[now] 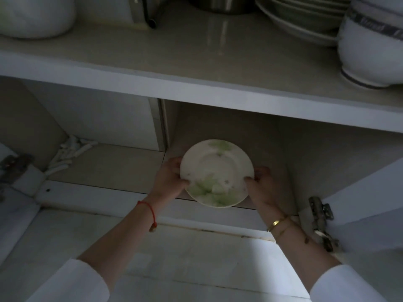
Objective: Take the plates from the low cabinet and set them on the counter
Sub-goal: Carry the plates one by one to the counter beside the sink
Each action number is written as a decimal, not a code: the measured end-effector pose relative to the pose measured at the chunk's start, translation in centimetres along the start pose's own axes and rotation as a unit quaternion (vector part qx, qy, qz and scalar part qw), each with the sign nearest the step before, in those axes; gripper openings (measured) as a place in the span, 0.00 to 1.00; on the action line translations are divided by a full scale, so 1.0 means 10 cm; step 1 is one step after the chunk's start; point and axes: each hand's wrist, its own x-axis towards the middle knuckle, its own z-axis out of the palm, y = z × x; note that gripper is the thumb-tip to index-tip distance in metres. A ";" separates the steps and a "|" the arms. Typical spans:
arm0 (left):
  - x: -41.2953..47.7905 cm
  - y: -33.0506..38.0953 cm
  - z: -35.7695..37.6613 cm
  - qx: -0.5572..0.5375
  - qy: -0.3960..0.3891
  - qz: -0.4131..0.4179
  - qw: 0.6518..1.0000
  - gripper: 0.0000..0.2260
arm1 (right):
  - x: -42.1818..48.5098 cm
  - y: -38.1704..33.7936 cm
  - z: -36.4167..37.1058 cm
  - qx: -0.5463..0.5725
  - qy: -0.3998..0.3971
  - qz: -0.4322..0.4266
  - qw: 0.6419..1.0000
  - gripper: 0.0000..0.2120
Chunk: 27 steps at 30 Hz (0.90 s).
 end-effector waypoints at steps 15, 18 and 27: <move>-2.08 0.97 -1.66 0.009 0.019 -0.105 0.994 0.29 | -2.03 -1.32 -0.65 0.015 -0.086 0.089 0.992 0.14; -2.54 1.54 -2.04 0.029 0.009 -0.108 0.994 0.30 | -2.52 -1.76 -1.01 0.016 -0.082 0.108 0.991 0.13; -3.51 3.53 -3.01 -0.030 -0.001 -0.069 0.997 0.32 | -3.35 -3.66 -2.45 0.083 -0.075 0.124 0.986 0.13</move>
